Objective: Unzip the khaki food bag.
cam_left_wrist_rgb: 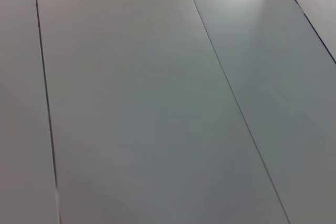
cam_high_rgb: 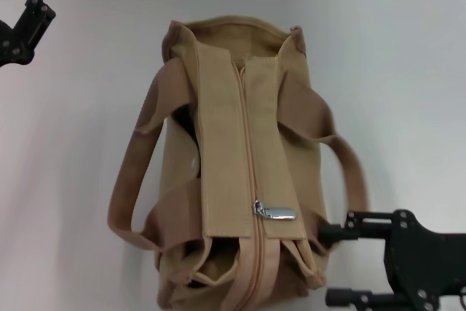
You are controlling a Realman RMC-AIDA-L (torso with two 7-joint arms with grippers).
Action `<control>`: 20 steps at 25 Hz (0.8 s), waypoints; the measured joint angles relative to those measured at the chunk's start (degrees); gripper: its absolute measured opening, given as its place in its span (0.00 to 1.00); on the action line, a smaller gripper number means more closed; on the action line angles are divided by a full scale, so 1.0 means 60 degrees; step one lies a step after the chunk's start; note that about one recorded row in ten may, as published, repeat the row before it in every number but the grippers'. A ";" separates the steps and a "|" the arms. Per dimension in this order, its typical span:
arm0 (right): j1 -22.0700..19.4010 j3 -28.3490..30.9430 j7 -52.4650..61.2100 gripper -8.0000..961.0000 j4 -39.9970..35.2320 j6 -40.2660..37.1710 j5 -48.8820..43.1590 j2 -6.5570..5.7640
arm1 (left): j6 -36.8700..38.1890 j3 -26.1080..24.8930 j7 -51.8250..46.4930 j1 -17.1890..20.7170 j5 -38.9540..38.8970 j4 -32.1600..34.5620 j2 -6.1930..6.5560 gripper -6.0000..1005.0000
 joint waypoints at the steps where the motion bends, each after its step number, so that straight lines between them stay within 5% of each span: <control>1: 0.0023 -0.0190 -0.0097 0.72 0.0101 0.0248 0.0185 0.0001 | -0.0011 0.0024 -0.0001 -0.0004 -0.0001 0.0001 -0.0001 0.71; 8: 0.0224 -0.2558 -0.0324 0.68 0.0622 0.2243 0.2577 -0.0002 | 0.0031 0.0029 -0.0002 0.0059 -0.0002 -0.0053 -0.0031 0.71; 20: -0.0098 -0.0941 0.1180 0.35 0.0277 0.2870 0.3692 -0.0124 | 0.0129 0.0123 -0.0287 0.0250 0.0061 -0.0035 0.0003 0.71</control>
